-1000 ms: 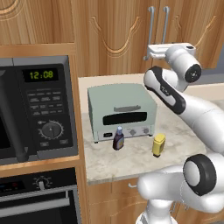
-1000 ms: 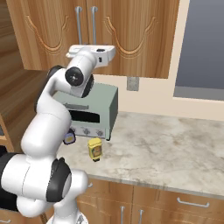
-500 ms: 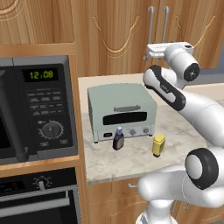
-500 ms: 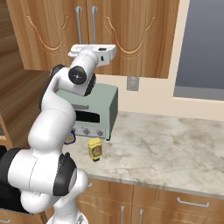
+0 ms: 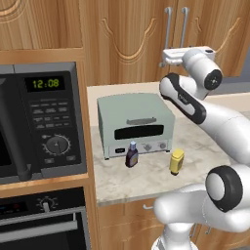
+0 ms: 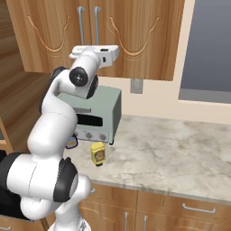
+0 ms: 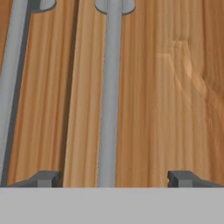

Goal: Pick the pan from the cabinet and place it on the stove. Then turn on the stove burner for the pan.

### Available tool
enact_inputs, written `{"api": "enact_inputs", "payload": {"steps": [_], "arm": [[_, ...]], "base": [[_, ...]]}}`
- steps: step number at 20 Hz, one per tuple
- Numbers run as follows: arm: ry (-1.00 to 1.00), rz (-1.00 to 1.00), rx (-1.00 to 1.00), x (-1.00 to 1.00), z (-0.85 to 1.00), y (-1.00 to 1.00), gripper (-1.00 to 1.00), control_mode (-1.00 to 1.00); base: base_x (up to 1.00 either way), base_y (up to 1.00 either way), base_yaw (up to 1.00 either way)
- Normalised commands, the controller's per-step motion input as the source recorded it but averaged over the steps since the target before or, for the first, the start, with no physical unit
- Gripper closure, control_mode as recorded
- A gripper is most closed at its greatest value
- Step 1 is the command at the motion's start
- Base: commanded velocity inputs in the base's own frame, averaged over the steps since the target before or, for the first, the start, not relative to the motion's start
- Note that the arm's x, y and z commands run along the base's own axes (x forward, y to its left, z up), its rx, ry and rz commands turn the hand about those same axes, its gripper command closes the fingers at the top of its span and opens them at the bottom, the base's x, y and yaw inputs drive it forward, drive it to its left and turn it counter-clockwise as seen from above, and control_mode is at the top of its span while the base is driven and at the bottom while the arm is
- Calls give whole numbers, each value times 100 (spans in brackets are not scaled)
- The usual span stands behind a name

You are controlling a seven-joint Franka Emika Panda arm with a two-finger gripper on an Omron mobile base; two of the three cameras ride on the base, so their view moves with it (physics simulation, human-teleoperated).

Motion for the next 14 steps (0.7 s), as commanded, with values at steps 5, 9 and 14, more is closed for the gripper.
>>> {"api": "enact_inputs", "payload": {"steps": [5, 9, 14], "arm": [[0, 0, -2, 26, -2, 34, 100, -100], [0, 0, -2, 0, 0, 1, 100, -100], [0, 0, 0, 5, 0, 6, 100, -100]], "base": [[0, 0, 0], [0, 0, 0], [0, 0, 0]]}}
